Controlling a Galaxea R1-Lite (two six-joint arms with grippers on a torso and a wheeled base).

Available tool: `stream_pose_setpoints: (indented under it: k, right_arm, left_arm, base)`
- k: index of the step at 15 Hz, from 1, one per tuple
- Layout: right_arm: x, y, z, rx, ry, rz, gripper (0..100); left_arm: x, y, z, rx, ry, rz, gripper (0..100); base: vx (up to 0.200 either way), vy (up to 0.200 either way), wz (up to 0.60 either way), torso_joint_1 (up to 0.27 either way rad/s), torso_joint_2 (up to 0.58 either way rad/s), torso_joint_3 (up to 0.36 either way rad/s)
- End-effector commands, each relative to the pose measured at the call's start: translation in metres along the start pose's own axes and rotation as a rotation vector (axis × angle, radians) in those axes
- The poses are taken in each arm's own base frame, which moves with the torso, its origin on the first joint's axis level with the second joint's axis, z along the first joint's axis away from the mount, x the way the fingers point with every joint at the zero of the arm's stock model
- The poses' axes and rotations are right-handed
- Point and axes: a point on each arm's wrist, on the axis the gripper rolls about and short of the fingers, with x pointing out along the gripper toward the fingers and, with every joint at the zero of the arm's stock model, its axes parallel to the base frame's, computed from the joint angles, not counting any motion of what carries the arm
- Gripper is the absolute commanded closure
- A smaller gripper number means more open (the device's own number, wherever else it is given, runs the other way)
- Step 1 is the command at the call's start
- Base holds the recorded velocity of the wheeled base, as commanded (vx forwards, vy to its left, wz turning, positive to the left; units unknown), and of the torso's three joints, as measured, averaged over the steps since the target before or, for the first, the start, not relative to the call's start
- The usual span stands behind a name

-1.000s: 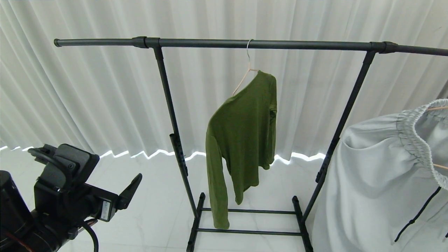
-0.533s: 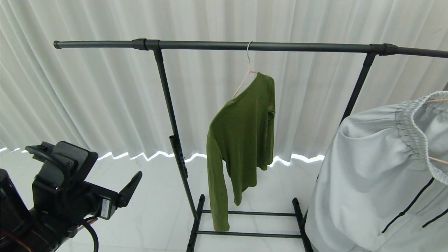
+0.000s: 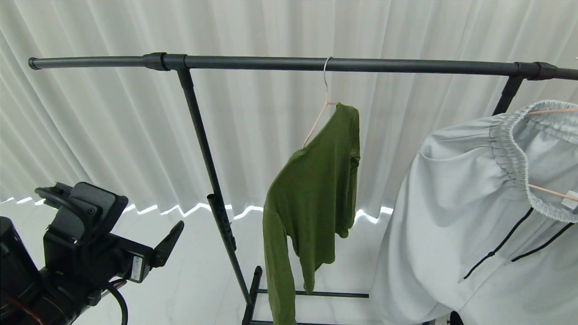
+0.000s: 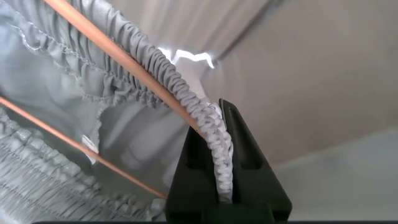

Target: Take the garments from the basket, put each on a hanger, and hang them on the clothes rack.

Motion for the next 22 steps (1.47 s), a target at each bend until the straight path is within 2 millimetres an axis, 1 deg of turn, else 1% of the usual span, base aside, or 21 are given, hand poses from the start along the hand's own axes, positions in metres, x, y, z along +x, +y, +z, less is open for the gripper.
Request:
stream_pose_setpoints:
  k: [1,2,4,6,8,10,12,13,14,16,22]
  right_arm:
    - [0.017,0.011,0.005,-0.010,0.016,0.041,100]
    - [0.022,0.015,0.008,-0.012,0.013,0.041,100]
    - [0.033,0.022,0.011,-0.013,0.014,0.034,100]
    - [0.048,0.029,0.017,-0.017,0.018,0.028,100]
    - [0.059,0.039,0.023,-0.028,0.022,0.023,100]
    - [0.074,0.049,0.029,-0.033,0.024,0.012,100]
    - [0.082,0.058,0.031,-0.042,0.029,0.008,100]
    - [0.092,0.065,0.029,-0.054,0.050,-0.002,100]
    - [0.096,0.069,0.029,-0.055,0.047,-0.001,100]
    - [0.097,0.074,0.029,-0.060,0.044,0.010,100]
    - [0.088,0.090,0.033,-0.078,0.017,0.073,100]
  left_arm:
    - [0.000,0.000,0.000,0.001,0.001,-0.002,0]
    - [0.001,-0.001,0.000,0.001,0.002,-0.002,0]
    - [0.000,-0.001,0.000,0.003,0.000,-0.004,0]
    - [0.000,-0.001,0.000,0.003,0.000,-0.004,0]
    - [0.001,-0.001,0.000,0.003,0.001,-0.005,0]
    - [0.000,-0.001,0.000,0.003,-0.001,-0.006,0]
    - [0.000,-0.001,0.000,0.003,-0.003,-0.008,0]
    - [0.000,-0.002,0.001,0.004,-0.005,-0.013,0]
    - [0.000,-0.002,0.001,0.006,-0.006,-0.015,0]
    - [-0.001,-0.003,0.001,0.004,-0.010,-0.017,0]
    - [0.000,-0.002,0.005,0.002,-0.021,-0.012,0]
  base:
    - [0.200,0.000,0.00,0.002,0.00,0.002]
    - [0.200,0.000,0.00,0.002,0.01,0.002]
    - [0.000,0.000,0.00,0.001,0.00,0.025]
    - [0.000,0.000,0.00,0.000,0.00,0.000]
    - [0.000,0.000,0.00,0.000,0.00,0.000]
    - [0.000,0.000,0.00,0.000,0.00,0.000]
    - [0.000,0.000,0.00,0.000,0.00,0.000]
    - [0.000,0.000,0.00,0.000,0.00,0.000]
    - [0.000,0.000,0.00,0.000,0.00,0.000]
    - [0.000,0.000,0.00,0.000,0.00,0.000]
    - [0.000,0.000,0.00,0.000,0.00,0.000]
